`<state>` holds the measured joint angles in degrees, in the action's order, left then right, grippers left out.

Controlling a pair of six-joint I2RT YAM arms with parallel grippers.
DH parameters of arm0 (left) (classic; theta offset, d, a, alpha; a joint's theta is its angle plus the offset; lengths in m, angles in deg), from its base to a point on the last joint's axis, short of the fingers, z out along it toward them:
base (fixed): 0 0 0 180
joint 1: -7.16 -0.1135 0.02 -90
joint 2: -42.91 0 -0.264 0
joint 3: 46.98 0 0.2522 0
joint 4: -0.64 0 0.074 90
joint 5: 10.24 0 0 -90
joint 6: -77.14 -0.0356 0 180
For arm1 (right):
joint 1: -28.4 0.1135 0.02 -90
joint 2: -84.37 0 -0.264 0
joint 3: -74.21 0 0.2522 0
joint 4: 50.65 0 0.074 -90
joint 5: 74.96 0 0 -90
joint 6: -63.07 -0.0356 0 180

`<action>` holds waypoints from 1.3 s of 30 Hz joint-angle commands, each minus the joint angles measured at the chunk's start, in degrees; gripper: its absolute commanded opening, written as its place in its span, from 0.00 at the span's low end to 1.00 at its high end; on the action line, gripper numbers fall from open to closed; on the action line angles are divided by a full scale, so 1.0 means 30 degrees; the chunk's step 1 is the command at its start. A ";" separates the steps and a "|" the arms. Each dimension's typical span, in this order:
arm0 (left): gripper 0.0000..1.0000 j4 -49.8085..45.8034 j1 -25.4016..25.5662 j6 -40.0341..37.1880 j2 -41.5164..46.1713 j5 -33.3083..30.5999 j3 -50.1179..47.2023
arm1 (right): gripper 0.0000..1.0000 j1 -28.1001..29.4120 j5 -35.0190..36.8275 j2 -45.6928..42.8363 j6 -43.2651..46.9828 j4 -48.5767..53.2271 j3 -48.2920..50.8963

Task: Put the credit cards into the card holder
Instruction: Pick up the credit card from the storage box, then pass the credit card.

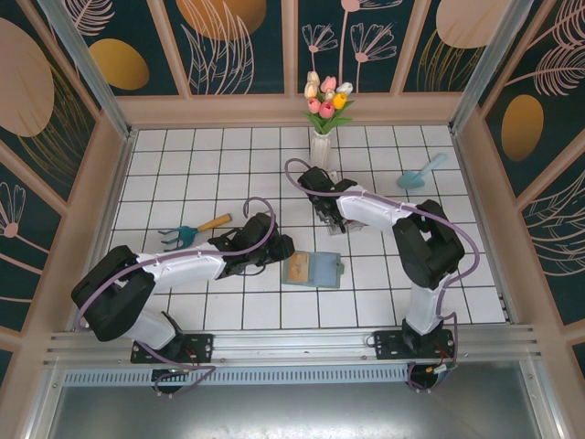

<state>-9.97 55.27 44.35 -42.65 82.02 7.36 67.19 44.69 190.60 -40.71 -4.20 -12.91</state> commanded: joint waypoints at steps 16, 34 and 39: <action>0.37 -0.0443 0.0074 -0.0271 -0.0221 -0.0413 0.0414 | 0.07 -0.0101 0.0078 -0.1843 -0.0022 0.1358 -0.0710; 0.57 0.5602 -0.1628 0.1749 0.1644 0.4697 -0.1216 | 0.00 -0.2198 -1.1892 -0.9647 -0.5103 -0.3746 0.3767; 0.62 1.2062 -0.2559 0.4160 0.1142 0.8058 -0.1945 | 0.00 -0.2770 -1.7293 -1.2971 -0.9442 -0.9320 0.7977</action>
<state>9.90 48.72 51.32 -38.72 97.47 2.58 59.95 7.07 154.32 -59.01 -19.96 6.08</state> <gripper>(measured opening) 0.622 0.059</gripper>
